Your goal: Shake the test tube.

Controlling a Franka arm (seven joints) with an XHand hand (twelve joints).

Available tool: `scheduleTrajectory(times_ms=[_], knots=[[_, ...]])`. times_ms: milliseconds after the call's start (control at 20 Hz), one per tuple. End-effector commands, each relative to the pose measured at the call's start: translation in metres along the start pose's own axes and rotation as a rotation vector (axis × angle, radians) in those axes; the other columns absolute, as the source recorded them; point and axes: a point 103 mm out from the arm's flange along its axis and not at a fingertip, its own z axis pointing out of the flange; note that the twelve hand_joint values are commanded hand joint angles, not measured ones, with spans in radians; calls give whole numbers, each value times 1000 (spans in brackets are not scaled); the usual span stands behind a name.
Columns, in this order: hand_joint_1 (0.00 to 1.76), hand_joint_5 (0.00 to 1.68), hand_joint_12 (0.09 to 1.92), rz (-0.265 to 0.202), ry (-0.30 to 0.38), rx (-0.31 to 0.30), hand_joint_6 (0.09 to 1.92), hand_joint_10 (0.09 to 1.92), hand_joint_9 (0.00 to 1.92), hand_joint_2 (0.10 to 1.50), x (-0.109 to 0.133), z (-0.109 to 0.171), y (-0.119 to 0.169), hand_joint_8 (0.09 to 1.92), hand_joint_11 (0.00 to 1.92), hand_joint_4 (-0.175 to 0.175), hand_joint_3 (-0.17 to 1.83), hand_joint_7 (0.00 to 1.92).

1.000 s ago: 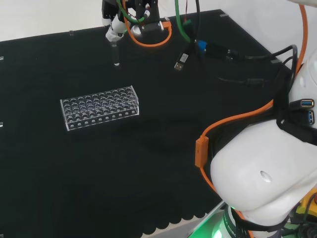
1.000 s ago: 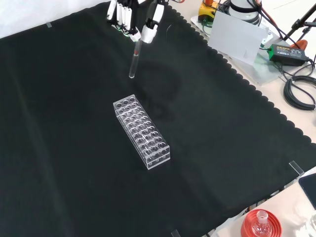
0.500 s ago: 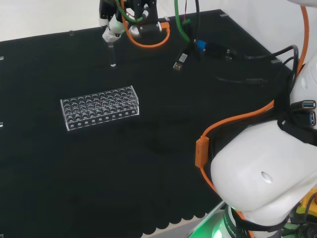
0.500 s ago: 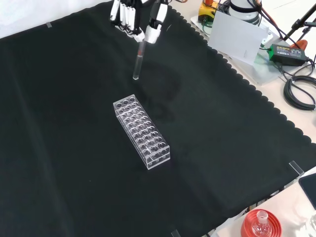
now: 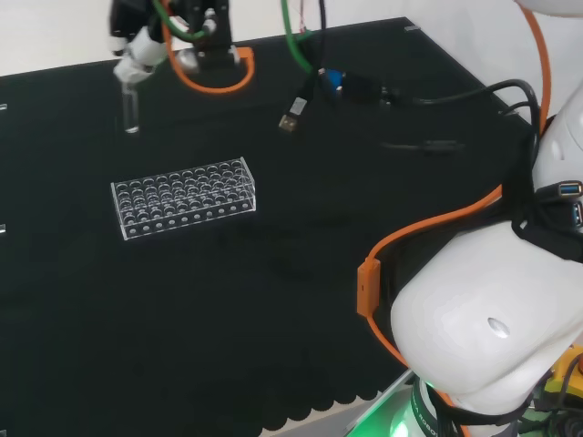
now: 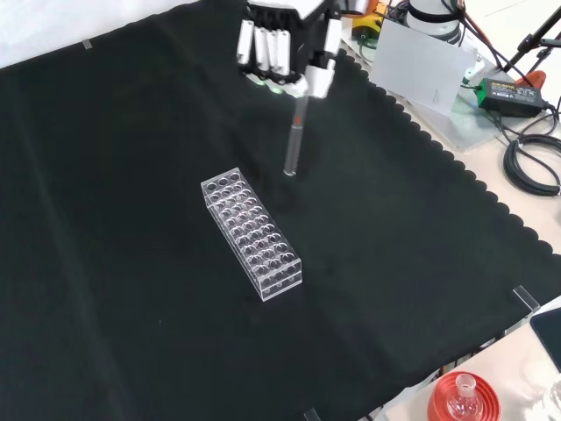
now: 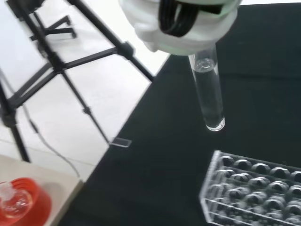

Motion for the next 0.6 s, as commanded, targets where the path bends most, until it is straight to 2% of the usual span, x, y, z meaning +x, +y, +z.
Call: scheduleTrajectory(times_ms=[50,250,350,500,600], knots=[[1410,1193,1233,84,-40,20,635,500,1161,969,-33,4,-13,644,754,-175,39,1359],[1410,1194,1233,235,-104,36,633,498,1163,969,-96,1,-35,642,756,-175,38,1360],[1410,1194,1232,296,-132,38,632,497,1163,969,-123,-2,-45,642,757,-175,38,1360],[1410,1195,1232,352,-155,37,631,495,1164,970,-145,-5,-52,640,759,-175,37,1361],[1410,1196,1231,352,-154,35,629,494,1165,970,-145,-5,-51,638,761,-175,36,1362]])
